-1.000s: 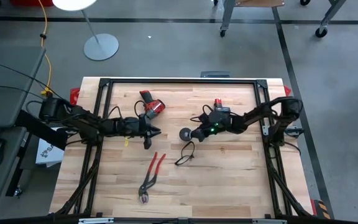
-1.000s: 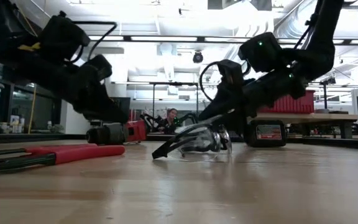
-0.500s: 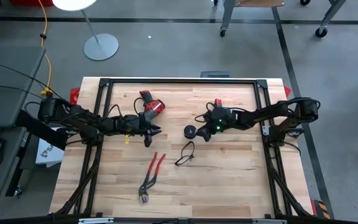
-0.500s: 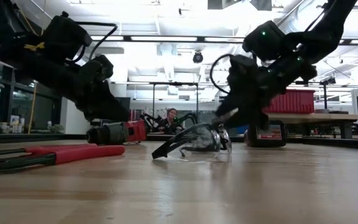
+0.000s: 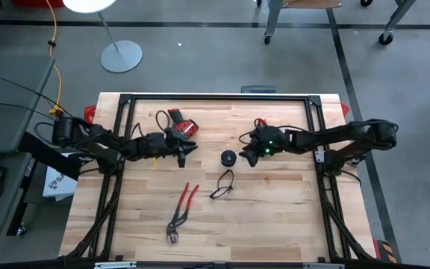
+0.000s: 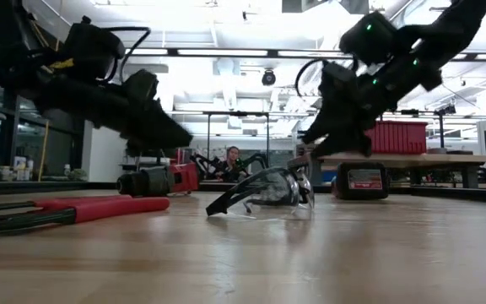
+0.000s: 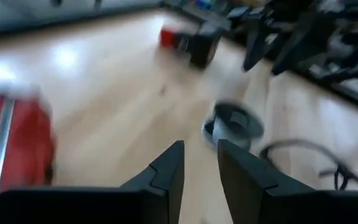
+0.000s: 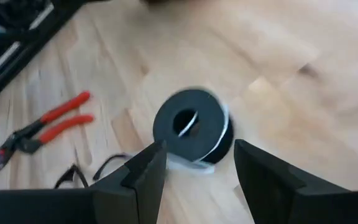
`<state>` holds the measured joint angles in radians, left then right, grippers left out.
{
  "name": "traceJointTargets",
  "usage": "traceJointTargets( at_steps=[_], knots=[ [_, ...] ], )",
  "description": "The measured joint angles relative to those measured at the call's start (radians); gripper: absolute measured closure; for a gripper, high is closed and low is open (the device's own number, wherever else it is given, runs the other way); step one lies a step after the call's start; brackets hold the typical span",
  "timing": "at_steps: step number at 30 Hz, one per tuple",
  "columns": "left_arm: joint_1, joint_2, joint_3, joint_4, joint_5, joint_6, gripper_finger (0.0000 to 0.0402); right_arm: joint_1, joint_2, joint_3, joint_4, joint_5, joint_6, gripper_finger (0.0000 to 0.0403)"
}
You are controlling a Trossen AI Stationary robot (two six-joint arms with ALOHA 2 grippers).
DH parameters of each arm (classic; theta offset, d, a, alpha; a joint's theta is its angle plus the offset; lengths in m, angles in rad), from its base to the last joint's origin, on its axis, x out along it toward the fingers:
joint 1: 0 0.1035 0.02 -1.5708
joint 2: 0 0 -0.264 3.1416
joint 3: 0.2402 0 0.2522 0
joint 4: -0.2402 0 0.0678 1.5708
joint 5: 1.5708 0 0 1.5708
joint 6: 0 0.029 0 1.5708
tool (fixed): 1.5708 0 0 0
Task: Coil cords
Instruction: Return to Home Position
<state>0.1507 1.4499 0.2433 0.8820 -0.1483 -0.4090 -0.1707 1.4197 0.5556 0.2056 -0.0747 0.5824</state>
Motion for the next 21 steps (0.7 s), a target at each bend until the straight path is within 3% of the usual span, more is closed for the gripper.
traceJointTargets(
  at_steps=[4, 8, 10, 13, 21],
  knots=[
    [0.091, -0.004, 0.004, 0.113, 0.159, 0.038, 0.0309, -0.008, -0.115, 0.0, -0.047, 0.019, 0.012, 0.0221],
    [0.11, -0.153, -0.026, 0.072, 0.366, 0.017, 0.0312, -0.02, -0.239, 0.0, -0.101, 0.086, 0.06, 0.0222],
    [0.091, -0.271, -0.059, -0.012, 0.365, 0.025, 0.0317, -0.027, -0.296, 0.0, -0.152, 0.154, 0.076, 0.0222],
    [0.041, -0.456, -0.118, -0.201, 0.271, 0.054, 0.0329, -0.033, -0.372, 0.0, -0.221, 0.236, 0.126, 0.0222],
    [-0.054, -0.793, -0.182, -0.611, 0.158, 0.164, 0.0345, -0.031, -0.489, 0.023, -0.309, 0.313, 0.164, 0.0222]
  ],
)
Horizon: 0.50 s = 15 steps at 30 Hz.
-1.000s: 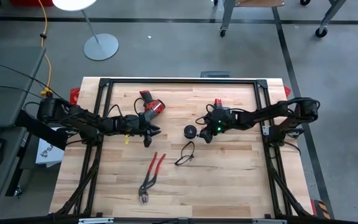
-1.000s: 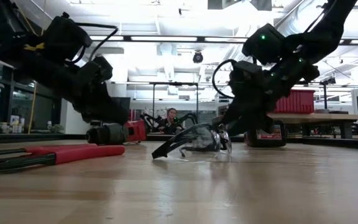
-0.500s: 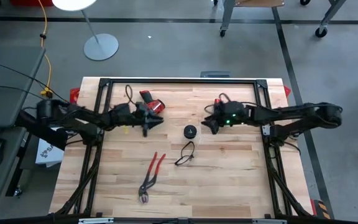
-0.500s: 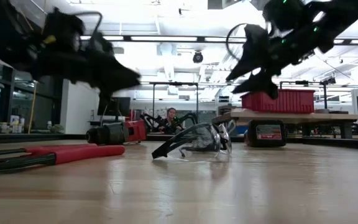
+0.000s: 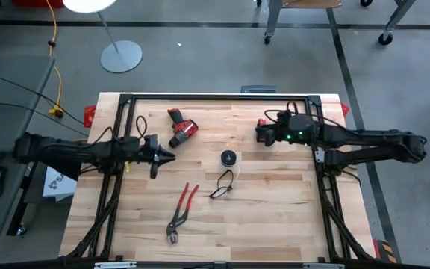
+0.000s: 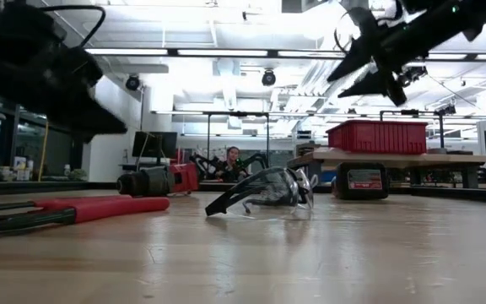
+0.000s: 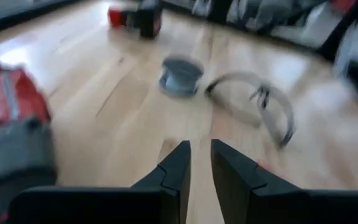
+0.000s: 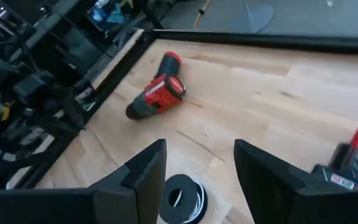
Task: Coil cords
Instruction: Return to Home Position
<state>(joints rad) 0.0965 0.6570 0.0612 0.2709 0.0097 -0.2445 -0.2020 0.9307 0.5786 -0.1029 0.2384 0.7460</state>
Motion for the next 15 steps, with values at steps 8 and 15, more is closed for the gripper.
traceJointTargets(
  at_steps=[8, 15],
  knots=[
    [-0.026, -0.095, -0.002, -0.308, -0.036, 0.105, 0.0346, 0.01, 0.012, 0.157, -0.171, 0.005, -0.156, 0.0222],
    [-0.025, -0.085, 0.0, -0.333, -0.047, 0.131, 0.0346, 0.108, -0.03, 0.243, -0.245, 0.077, -0.254, 0.0222]
  ],
)
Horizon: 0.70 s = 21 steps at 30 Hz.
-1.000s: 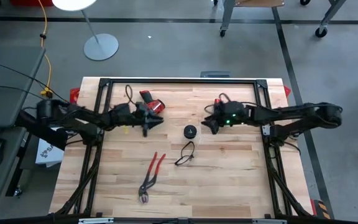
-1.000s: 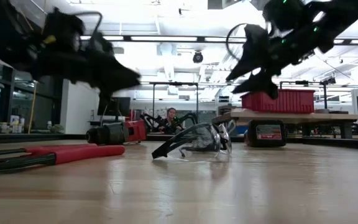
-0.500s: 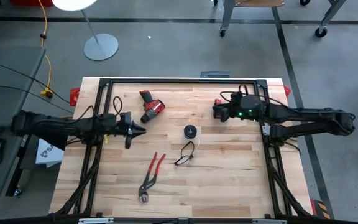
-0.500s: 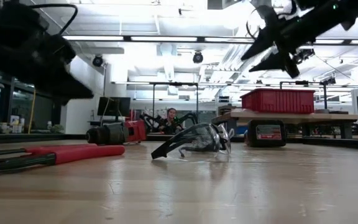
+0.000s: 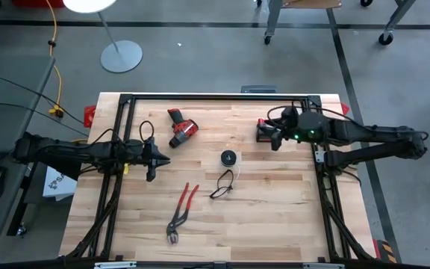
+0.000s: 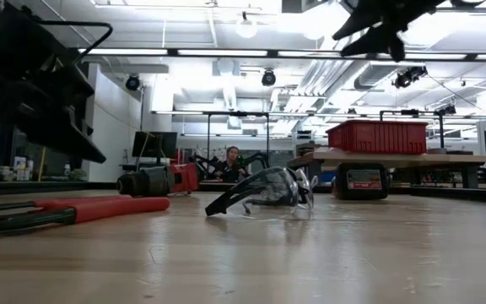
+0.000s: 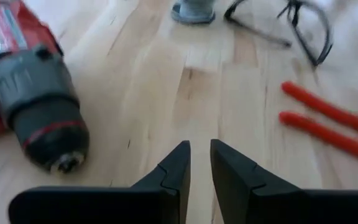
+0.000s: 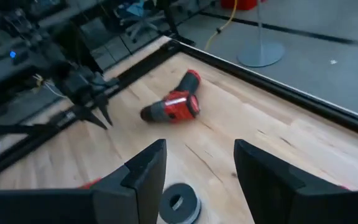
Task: Coil cords
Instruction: Return to Home Position
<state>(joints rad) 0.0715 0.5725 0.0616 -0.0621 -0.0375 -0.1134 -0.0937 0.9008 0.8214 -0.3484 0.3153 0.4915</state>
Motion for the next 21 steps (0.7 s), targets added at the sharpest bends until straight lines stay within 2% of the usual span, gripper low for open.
traceJointTargets(
  at_steps=[4, 7, 11, 16, 21],
  knots=[
    [0.0, 0.0, 0.0, 0.008, 0.0, -0.044, 0.0346, 0.09, -0.054, -0.015, 0.012, 0.086, -0.016, 0.0222],
    [0.0, 0.003, 0.001, 0.006, 0.0, -0.07, 0.0346, 0.163, -0.118, -0.088, 0.081, 0.119, -0.02, 0.0222],
    [0.0, 0.006, 0.001, -0.004, 0.0, -0.075, 0.0346, 0.244, -0.235, -0.266, 0.282, 0.165, -0.021, 0.0222],
    [0.0, 0.013, 0.001, 0.002, 0.0, -0.076, 0.0346, 0.28, -0.401, -0.526, 0.549, 0.138, -0.021, 0.0222],
    [0.0, 0.012, 0.001, 0.008, 0.0, -0.076, 0.0346, 0.268, -0.481, -0.691, 0.598, 0.103, -0.041, 0.0222]
  ],
)
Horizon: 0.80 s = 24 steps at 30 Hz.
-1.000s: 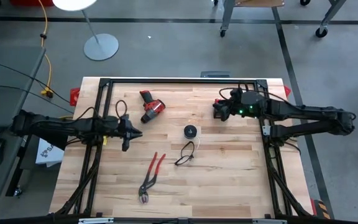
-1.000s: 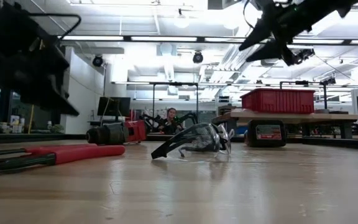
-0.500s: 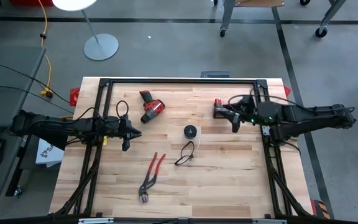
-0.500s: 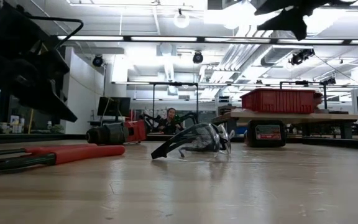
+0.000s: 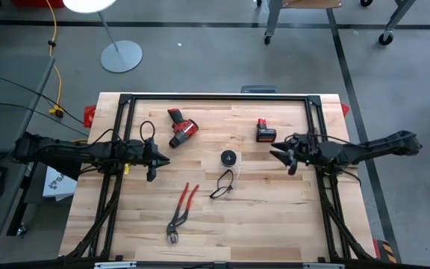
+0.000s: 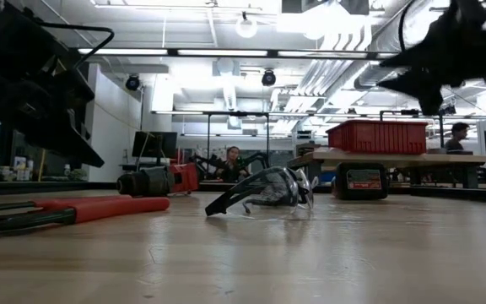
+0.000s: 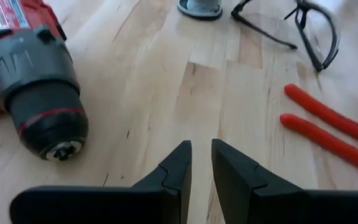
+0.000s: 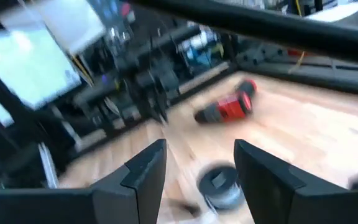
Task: Coil cords
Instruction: Return to Home Position
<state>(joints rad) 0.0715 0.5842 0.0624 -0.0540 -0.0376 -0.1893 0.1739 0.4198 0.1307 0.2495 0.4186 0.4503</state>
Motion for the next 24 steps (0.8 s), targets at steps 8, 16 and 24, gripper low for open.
traceJointTargets(
  at_steps=[8, 16, 24],
  knots=[
    [0.0, 0.001, 0.0, -0.005, 0.0, 0.0, 0.0346, -0.038, 0.0, -0.12, 0.009, -0.184, -0.05, 0.0222],
    [0.0, 0.002, 0.0, -0.008, 0.0, 0.0, 0.0346, -0.043, -0.144, -0.121, -0.031, -0.34, -0.154, 0.0222],
    [0.0, 0.002, 0.0, -0.009, 0.0, 0.001, 0.0346, -0.06, -0.419, -0.121, -0.188, -0.185, -0.218, 0.0222]
  ],
)
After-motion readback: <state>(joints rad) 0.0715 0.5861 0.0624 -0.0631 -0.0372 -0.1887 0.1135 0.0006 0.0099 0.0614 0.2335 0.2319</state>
